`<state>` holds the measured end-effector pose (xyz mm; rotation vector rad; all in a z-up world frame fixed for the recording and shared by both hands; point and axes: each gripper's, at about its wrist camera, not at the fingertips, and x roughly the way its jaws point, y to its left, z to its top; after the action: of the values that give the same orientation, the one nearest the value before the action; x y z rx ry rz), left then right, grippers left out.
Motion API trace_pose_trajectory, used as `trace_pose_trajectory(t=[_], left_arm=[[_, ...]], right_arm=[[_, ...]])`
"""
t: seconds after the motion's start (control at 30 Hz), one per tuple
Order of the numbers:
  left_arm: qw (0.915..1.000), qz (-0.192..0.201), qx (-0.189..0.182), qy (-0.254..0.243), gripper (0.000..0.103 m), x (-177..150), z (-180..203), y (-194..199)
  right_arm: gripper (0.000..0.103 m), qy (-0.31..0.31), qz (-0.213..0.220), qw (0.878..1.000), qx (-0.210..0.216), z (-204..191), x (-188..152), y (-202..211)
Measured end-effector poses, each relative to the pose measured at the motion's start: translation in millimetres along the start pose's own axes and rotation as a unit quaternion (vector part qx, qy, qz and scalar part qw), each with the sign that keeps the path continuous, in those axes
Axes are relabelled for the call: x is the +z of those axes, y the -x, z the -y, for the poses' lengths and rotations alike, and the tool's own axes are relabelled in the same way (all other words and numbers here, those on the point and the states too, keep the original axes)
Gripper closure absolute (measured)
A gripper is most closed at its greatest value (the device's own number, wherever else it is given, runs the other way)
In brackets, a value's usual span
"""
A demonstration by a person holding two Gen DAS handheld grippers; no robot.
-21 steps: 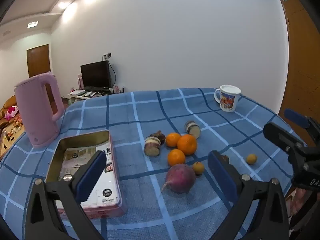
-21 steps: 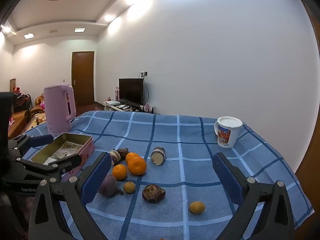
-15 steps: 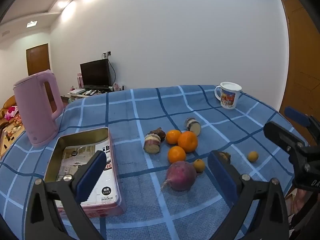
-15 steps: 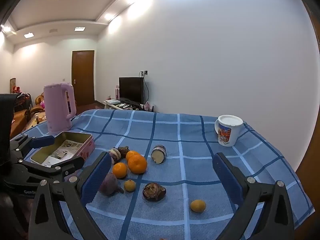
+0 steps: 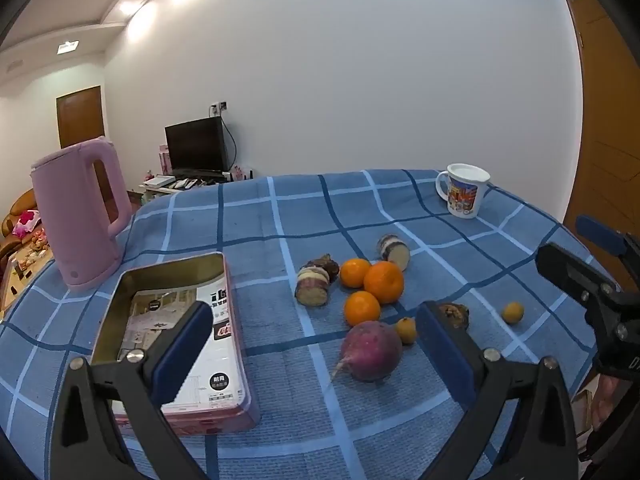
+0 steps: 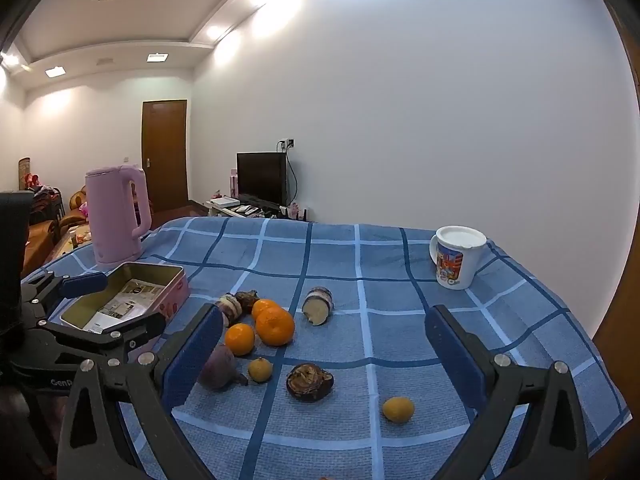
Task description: Organize fruits
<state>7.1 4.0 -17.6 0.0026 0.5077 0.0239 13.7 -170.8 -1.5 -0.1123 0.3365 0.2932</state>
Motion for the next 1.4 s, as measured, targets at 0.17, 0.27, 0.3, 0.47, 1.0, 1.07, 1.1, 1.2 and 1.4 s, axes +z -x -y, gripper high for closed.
trace_pose_trajectory(t=[0.17,0.27,0.3,0.47,1.0,1.07,1.1,1.2,1.4], left_arm=[[1.0,0.002,0.001,0.0,0.0,-1.8,-2.1,1.0],[1.0,0.003,0.001,0.0,0.0,-2.0,-2.3,1.1],[1.0,0.003,0.001,0.0,0.0,-2.5,-2.7,1.1],[1.0,0.002,0.002,-0.001,0.0,-1.2,-1.8,0.9],[1.0,0.001,0.001,-0.001,0.0,-0.7,-2.2,0.8],[1.0,0.0,0.001,-0.001,0.0,-0.7,-4.1,0.5],[1.0,0.0,0.0,-0.002,0.0,-0.9,-4.9,0.3],[1.0,0.0,0.001,-0.001,0.0,-0.7,-5.0,0.2],[1.0,-0.001,0.001,-0.002,0.0,-1.0,-5.5,0.0]], right_arm=[[0.001,-0.002,-0.002,1.0,0.001,-1.1,1.1,0.4],[0.001,-0.003,-0.002,1.0,0.002,-2.0,0.2,0.6],[0.001,-0.004,-0.001,1.0,0.002,-2.1,-0.1,0.9],[0.001,-0.006,-0.002,1.0,0.003,-1.1,-0.2,1.1],[0.001,-0.007,-0.007,1.0,0.006,-4.8,-2.0,1.7],[0.001,-0.008,-0.009,1.0,0.007,-4.6,-2.7,1.0],[0.001,-0.008,-0.009,1.0,0.008,-4.5,-3.0,0.6],[0.001,-0.009,-0.011,1.0,0.01,-4.3,-3.8,-0.3],[0.001,-0.01,-0.013,1.0,0.011,-2.8,-4.2,-1.7]])
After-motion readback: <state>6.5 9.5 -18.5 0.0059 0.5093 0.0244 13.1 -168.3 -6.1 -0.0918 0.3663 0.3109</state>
